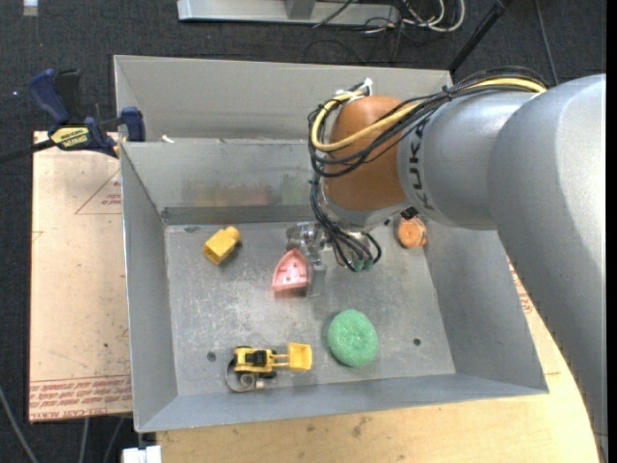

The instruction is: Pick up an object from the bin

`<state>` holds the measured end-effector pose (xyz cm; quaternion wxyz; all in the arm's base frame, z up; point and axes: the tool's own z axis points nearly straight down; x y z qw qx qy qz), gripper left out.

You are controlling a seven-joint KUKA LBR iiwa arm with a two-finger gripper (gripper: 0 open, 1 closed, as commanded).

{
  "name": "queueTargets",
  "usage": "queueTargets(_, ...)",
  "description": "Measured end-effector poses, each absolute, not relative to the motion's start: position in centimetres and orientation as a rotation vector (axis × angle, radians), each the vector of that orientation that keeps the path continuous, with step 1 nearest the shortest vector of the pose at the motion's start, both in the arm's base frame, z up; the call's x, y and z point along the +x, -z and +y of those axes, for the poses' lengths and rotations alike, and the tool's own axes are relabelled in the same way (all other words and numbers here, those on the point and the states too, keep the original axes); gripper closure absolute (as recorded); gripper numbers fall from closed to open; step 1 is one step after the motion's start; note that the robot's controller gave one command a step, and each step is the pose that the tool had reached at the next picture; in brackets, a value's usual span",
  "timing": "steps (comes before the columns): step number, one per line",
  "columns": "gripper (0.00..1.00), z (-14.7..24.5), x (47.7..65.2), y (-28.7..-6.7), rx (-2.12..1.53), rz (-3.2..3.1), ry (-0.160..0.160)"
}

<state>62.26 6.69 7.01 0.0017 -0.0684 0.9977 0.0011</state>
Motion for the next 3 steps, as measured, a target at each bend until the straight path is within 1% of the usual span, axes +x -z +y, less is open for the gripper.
queueTargets(3, 1.0, 6.69, 62.26, -7.01, -0.215, 3.131, -0.004)
